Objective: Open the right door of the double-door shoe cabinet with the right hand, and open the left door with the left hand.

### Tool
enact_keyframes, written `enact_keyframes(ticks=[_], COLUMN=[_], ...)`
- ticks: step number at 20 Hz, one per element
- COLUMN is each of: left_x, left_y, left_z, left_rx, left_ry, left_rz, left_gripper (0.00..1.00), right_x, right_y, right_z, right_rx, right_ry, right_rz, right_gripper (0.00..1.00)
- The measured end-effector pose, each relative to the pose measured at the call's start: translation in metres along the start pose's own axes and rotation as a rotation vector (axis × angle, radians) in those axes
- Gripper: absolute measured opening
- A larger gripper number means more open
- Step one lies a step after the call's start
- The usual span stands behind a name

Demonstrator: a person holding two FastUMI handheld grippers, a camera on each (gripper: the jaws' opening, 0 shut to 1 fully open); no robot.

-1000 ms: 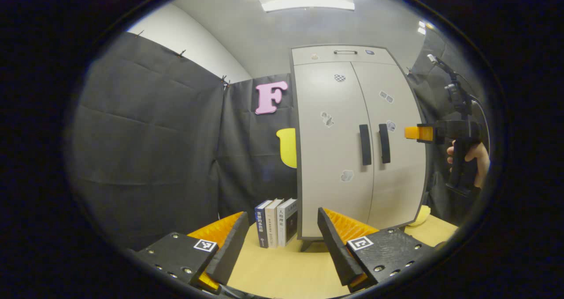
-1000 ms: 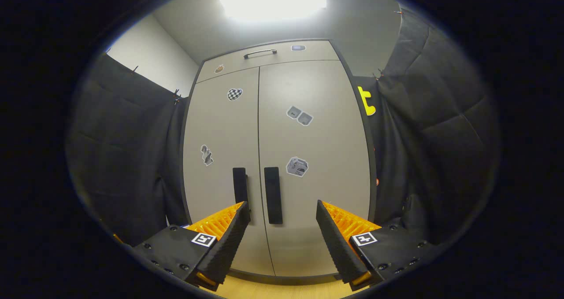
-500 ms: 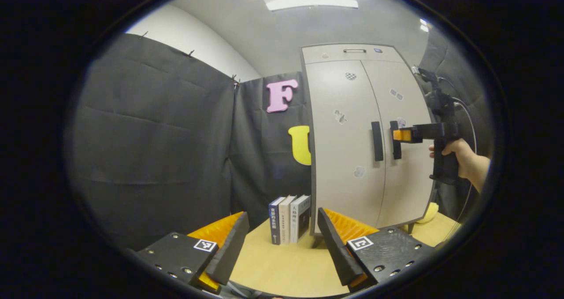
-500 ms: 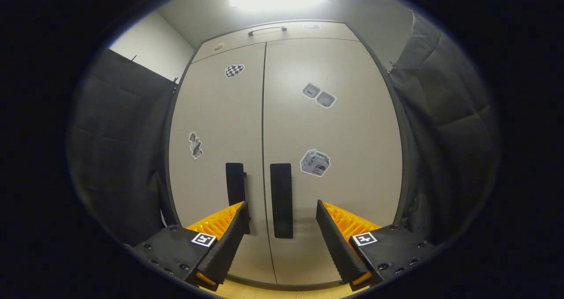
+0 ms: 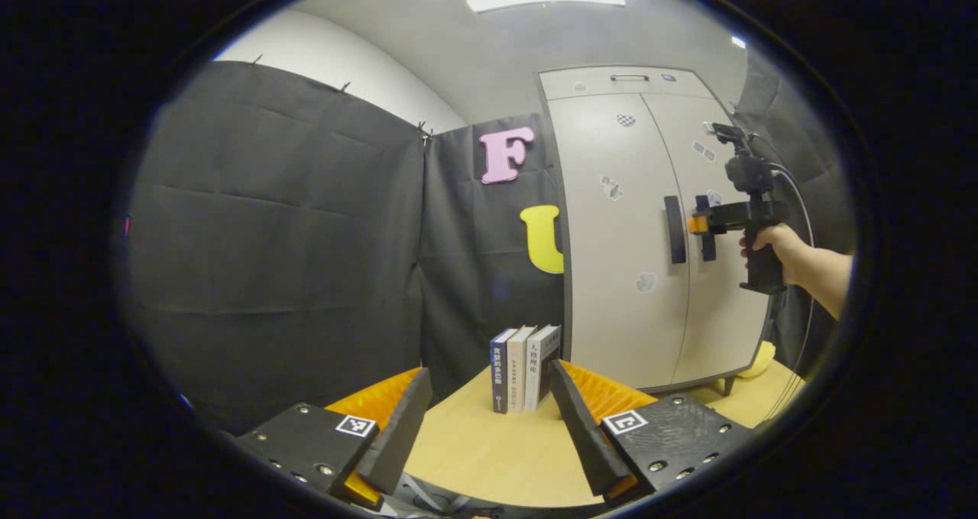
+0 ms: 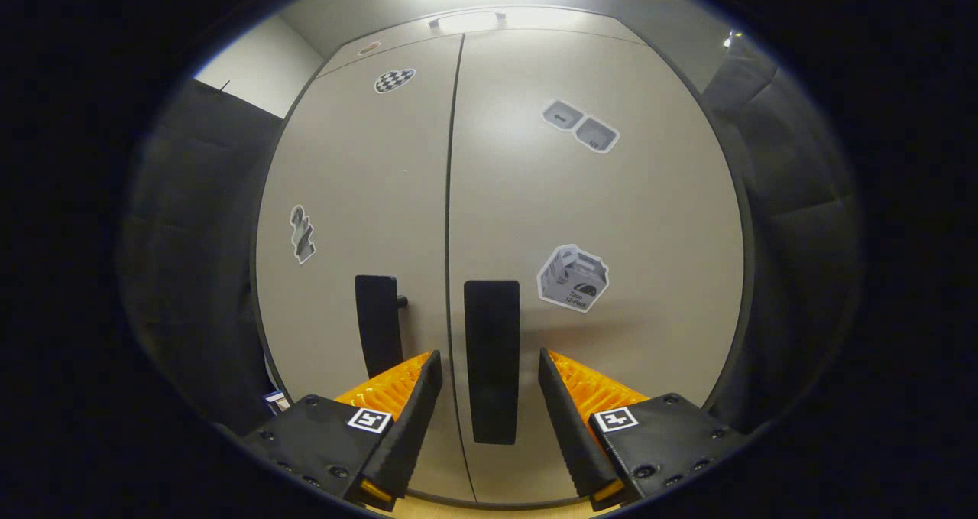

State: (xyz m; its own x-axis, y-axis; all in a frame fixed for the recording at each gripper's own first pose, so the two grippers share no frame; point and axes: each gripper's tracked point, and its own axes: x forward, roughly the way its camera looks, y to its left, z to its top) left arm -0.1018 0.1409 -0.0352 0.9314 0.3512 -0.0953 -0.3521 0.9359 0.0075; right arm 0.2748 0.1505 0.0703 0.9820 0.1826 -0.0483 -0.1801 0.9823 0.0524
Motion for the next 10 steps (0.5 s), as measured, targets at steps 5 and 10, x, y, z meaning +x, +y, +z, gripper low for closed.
enact_keyframes(ticks=[5,10], left_x=[-0.0041,-0.0035], left_y=[0.01,0.0098], left_z=[-0.0034,-0.0022], left_rx=[0.002,-0.003], left_ry=[0.007,0.004], left_rz=[0.026,0.021], left_gripper=[0.92,0.92], right_x=[0.0079,0.0079], right_y=[-0.0034,-0.0027], right_z=[-0.0005,-0.0023], right_rx=[0.071,0.049], right_ry=[0.022,0.032], right_rz=[-0.02,-0.032], right_gripper=[0.42,0.29])
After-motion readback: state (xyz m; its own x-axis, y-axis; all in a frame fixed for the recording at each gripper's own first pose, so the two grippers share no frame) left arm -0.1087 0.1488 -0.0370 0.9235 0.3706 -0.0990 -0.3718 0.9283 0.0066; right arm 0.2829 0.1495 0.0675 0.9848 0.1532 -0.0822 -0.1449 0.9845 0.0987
